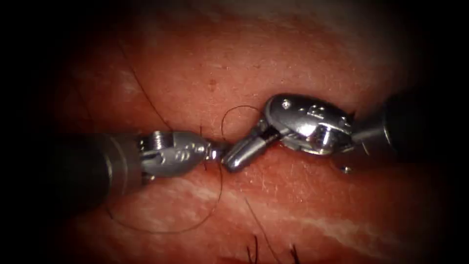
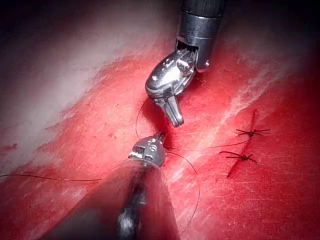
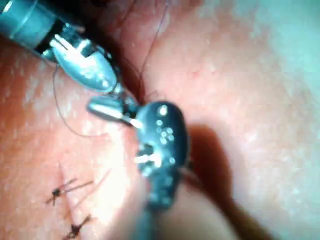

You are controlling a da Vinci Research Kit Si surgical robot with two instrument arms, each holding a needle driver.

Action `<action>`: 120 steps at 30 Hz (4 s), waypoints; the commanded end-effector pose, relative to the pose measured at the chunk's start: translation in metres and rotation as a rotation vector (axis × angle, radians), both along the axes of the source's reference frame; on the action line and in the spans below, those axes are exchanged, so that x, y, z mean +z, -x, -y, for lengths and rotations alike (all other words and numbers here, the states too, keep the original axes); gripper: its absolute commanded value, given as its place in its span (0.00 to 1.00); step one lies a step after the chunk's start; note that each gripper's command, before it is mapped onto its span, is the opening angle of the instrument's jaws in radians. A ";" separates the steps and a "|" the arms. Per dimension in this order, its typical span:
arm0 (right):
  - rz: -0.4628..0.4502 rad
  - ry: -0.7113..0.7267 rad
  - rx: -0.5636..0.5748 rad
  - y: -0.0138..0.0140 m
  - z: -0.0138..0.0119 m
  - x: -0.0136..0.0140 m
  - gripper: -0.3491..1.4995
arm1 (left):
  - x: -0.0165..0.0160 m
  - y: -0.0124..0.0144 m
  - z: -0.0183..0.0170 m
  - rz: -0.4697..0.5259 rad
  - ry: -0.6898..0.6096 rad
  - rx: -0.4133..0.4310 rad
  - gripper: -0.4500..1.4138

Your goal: Wound Closure

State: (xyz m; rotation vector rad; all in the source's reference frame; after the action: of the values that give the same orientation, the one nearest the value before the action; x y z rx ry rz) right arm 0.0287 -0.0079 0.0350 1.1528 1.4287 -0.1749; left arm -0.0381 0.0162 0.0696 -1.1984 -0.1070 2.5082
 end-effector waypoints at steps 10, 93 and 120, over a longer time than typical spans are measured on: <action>-0.095 0.303 -0.231 -0.0005 0.0004 0.0007 0.38 | 0.0009 0.0006 0.0003 -0.005 -0.006 0.012 0.00; -0.240 0.592 -0.418 0.0000 0.0043 0.0043 0.00 | 0.0005 -0.0009 0.0040 -0.055 0.002 0.045 0.00; 0.237 0.520 -0.125 -0.0019 -0.0047 0.0063 0.00 | -0.0061 -0.0034 0.0142 -0.064 -0.012 0.065 0.00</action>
State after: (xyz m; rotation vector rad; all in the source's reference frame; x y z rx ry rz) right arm 0.0302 -0.0025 0.0407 0.7896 1.0112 -0.4447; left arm -0.0340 0.0026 0.0627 -1.1240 -0.1414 2.5973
